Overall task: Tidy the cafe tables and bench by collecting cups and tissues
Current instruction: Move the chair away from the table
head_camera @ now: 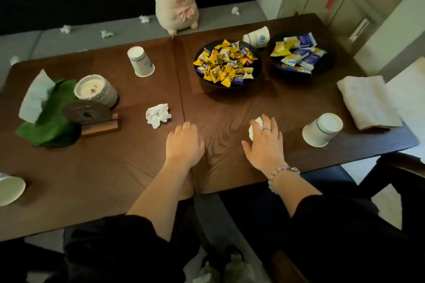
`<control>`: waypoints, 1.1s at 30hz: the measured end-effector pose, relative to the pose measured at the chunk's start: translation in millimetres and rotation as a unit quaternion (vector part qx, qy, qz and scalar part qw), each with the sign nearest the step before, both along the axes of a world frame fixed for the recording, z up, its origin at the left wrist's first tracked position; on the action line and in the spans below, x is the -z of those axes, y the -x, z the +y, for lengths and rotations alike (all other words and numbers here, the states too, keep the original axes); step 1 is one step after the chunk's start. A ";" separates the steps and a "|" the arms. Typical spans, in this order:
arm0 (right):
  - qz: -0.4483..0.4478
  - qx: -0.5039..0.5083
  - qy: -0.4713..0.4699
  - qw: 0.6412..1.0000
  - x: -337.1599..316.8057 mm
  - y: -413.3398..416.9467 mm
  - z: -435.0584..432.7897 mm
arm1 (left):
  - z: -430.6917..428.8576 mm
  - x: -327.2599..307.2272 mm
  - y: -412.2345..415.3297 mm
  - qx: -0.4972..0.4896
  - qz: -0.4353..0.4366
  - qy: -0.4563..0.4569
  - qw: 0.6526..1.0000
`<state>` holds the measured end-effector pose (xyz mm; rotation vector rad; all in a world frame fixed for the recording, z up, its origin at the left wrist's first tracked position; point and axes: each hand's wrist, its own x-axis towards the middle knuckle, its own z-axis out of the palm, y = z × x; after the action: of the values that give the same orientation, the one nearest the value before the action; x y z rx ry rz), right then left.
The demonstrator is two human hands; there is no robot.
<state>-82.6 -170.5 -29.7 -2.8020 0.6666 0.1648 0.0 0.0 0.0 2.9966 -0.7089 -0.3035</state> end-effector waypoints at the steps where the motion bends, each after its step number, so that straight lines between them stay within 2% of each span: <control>1: 0.011 0.004 -0.007 1.000 3.3 -0.7 -1.1 | -0.1 2.3 -1.2 -0.002 0.007 -0.007 1.000; 7: 0.023 -0.010 -0.023 0.999 24.8 -10.7 -1.5 | 2.3 15.2 -11.6 -0.002 0.007 0.008 1.000; 13: -0.010 -0.014 0.052 0.998 35.2 -14.5 7.9 | 5.7 21.0 -16.5 -0.023 0.012 0.019 0.999; 16: 0.012 -0.013 0.079 0.997 35.1 -18.0 9.4 | 5.1 23.1 -14.5 -0.024 0.019 0.027 0.999; 18: 0.030 -0.024 0.070 0.997 33.9 -20.2 11.4 | 5.8 23.5 -14.7 -0.025 0.017 0.031 0.999; 26: 0.012 -0.053 -0.012 0.998 25.0 -31.7 22.6 | 15.6 24.8 -27.6 -0.034 -0.009 0.012 0.999; 31: -0.009 -0.090 -0.007 0.996 6.5 -44.6 27.6 | 23.7 19.4 -54.2 -0.056 -0.075 0.022 0.995; 33: -0.017 -0.101 -0.002 0.995 1.6 -47.9 26.5 | 26.4 19.8 -69.0 -0.080 -0.063 0.025 0.994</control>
<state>-34.8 -144.1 -31.3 -2.8571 0.3724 0.1546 69.0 26.4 -19.8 3.0208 -0.4737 -0.0874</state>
